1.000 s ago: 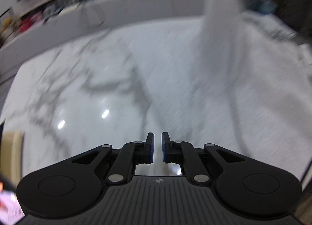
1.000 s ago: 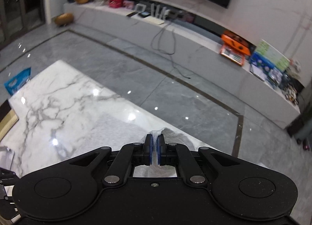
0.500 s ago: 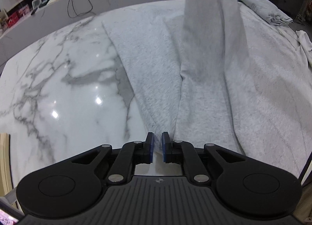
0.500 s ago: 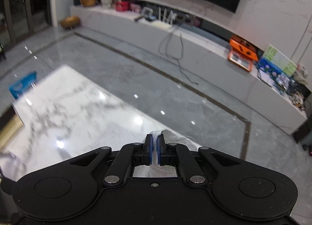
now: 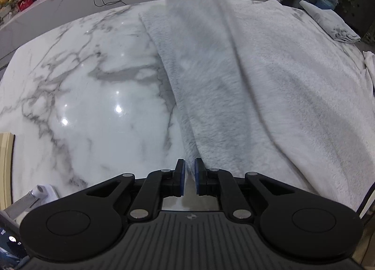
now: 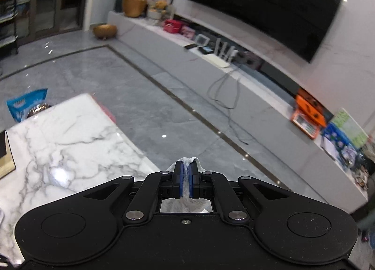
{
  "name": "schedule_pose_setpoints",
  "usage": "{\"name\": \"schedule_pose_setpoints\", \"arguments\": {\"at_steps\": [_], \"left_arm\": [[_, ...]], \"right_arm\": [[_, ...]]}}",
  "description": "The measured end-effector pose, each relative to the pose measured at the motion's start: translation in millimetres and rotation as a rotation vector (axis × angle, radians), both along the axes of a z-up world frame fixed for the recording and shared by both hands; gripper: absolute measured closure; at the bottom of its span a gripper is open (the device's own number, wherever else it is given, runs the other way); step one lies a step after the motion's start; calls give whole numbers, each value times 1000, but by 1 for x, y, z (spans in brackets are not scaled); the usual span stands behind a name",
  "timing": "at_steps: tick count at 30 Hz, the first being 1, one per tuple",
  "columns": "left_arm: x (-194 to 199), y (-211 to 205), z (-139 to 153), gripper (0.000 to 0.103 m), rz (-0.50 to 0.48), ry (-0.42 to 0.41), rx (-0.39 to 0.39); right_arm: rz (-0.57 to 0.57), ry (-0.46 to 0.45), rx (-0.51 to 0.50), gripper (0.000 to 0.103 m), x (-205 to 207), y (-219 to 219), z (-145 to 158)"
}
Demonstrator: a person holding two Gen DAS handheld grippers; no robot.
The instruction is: Fold clothes
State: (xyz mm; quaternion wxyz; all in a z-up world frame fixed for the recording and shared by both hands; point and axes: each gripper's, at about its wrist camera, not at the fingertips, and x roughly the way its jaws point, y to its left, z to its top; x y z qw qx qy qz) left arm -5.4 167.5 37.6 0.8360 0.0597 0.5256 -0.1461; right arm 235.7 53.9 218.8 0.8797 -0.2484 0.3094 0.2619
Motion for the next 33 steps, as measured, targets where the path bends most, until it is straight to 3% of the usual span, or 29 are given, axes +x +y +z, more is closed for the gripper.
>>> {"name": "schedule_pose_setpoints", "arguments": {"at_steps": [7, 12, 18, 21, 27, 33], "left_arm": [[3, 4, 0, 96, -8, 10, -5], [3, 3, 0, 96, -19, 7, 1], [0, -1, 0, 96, -21, -5, 25], [0, -2, 0, 96, -20, -7, 32], [-1, -3, 0, 96, -29, -15, 42], [1, -3, 0, 96, -33, -16, 32]], "right_arm": [[-50, 77, -64, 99, 42, 30, -76], [-137, 129, -55, 87, 53, 17, -101], [-276, 152, 77, 77, 62, -28, -99], [-302, 234, 132, 77, 65, -41, -103], [-347, 424, 244, 77, 71, -47, -144], [-441, 510, 347, 77, 86, -42, -175]]}}
